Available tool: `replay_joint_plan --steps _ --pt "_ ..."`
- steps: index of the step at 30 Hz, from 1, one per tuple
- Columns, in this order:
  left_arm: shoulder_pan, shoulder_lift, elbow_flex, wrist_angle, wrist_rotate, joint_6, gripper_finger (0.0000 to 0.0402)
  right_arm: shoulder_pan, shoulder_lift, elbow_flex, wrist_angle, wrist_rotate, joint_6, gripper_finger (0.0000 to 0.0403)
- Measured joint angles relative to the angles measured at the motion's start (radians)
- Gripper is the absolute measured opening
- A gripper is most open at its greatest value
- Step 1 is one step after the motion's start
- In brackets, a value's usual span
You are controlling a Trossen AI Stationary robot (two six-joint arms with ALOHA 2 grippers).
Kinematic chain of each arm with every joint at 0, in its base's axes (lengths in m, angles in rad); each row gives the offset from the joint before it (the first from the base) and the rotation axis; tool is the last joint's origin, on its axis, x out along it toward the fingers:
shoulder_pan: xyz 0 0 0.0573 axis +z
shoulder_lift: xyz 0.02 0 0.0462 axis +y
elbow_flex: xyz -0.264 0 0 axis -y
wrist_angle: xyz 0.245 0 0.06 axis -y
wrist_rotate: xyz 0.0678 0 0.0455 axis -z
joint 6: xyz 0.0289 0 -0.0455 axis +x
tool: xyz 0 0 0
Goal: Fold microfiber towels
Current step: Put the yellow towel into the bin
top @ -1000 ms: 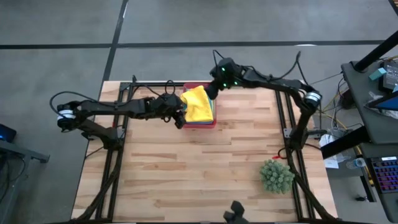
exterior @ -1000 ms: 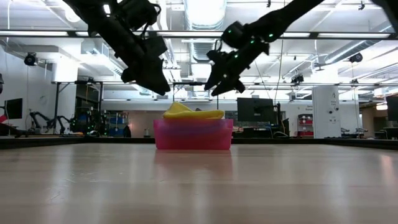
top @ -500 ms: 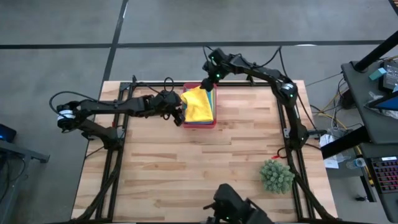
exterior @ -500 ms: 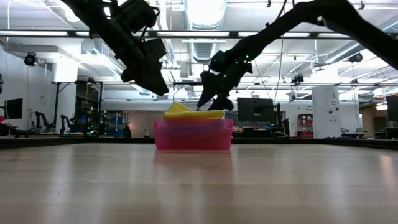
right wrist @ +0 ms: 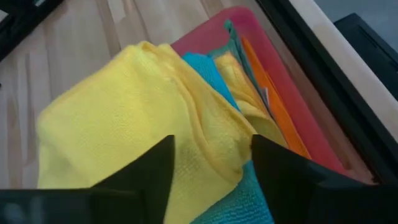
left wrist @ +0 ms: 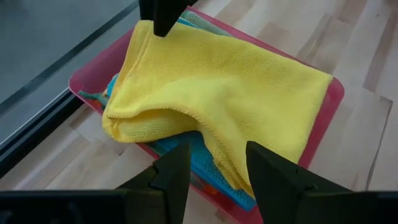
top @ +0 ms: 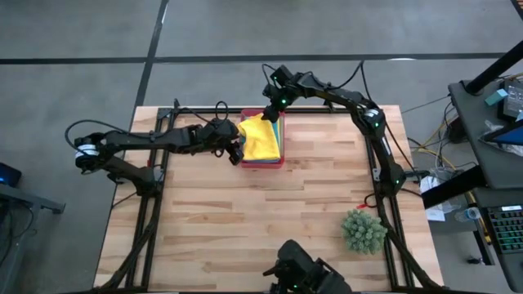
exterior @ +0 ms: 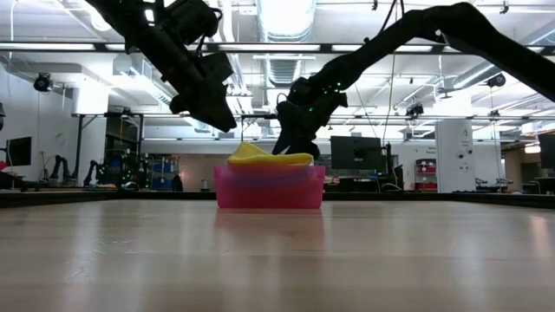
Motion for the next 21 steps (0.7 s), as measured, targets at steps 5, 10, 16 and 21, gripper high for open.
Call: replay_joint_plan --steps 5,10,16,21 --pt "0.002 0.000 0.000 0.000 -0.011 -0.003 0.0138 0.002 -0.008 -0.007 0.005 0.000 -0.003 0.0121" --pt "0.002 0.000 0.000 0.000 -0.022 -0.005 0.0138 0.007 -0.014 -0.009 0.003 0.000 -0.003 0.0052" --pt "0.002 0.000 0.000 0.000 -0.022 -0.006 0.0138 0.006 -0.039 -0.009 -0.001 0.026 0.007 0.0012" --pt "0.002 0.000 0.000 0.000 -0.022 -0.006 0.0138 0.010 -0.071 -0.009 -0.056 0.122 0.000 0.0010"
